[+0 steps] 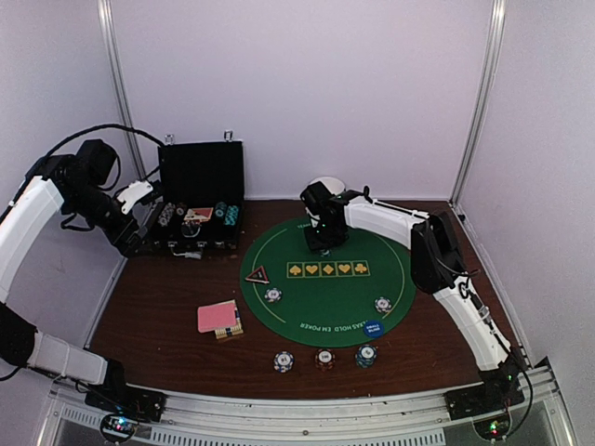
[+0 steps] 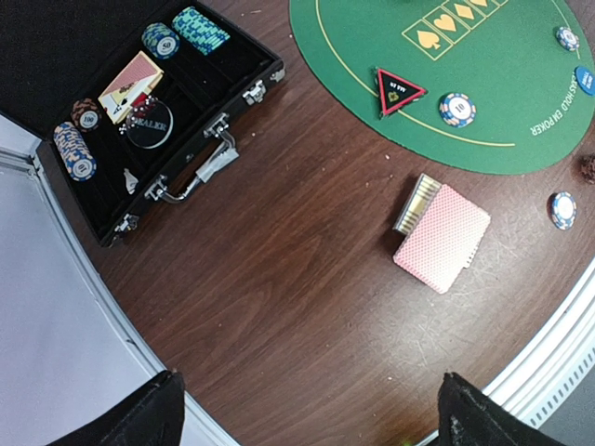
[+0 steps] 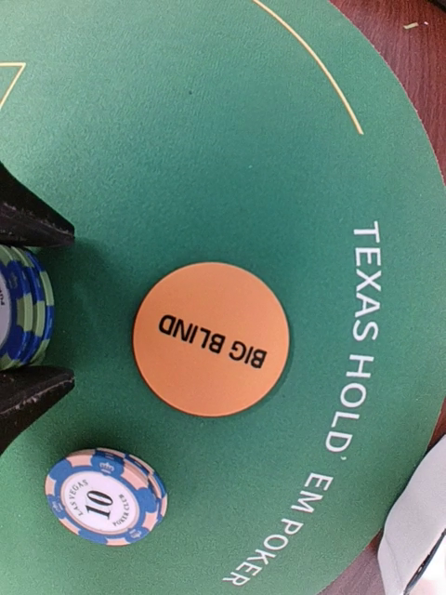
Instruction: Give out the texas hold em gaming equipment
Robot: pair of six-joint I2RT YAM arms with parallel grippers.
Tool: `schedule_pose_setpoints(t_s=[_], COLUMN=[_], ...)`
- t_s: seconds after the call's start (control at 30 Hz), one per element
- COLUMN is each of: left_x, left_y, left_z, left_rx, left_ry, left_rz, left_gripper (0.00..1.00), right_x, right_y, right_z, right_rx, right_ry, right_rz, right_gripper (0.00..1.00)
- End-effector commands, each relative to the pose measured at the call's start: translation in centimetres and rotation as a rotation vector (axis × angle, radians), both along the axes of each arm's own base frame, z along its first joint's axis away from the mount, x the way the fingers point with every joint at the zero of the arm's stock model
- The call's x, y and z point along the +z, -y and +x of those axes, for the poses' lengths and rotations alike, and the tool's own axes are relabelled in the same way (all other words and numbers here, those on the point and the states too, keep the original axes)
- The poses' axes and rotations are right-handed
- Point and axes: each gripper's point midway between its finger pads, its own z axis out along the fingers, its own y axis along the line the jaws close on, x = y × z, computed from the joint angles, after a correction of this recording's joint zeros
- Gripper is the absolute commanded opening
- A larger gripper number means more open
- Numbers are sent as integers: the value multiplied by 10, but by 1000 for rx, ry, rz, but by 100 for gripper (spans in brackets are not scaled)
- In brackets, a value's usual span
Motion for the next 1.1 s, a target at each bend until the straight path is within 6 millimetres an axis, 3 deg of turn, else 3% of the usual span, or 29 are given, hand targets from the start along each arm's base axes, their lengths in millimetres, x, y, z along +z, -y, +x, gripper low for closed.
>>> schedule_pose_setpoints(t_s=[0.0, 0.4, 0.67, 0.93, 1.07], left_x=[3, 4, 5, 8, 10], left_y=[-1, -2, -2, -3, -5], left_z=[7, 5, 5, 4, 4], left_rx=[-5, -3, -3, 1, 4], left_ry=[33, 41, 41, 46, 53], left_rz=[1, 3, 2, 6, 16], left_gripper=[98, 97, 98, 98, 98], right_x=[13, 15, 23, 66, 93], right_y=[-3, 7, 5, -12, -21], right_z=[-1, -9, -9, -20, -47], right_rx=[17, 33, 49, 91, 128], right_ry=[19, 27, 36, 92, 119], right_rz=[4, -52, -46, -6, 13], right_gripper=[44, 45, 59, 56, 56])
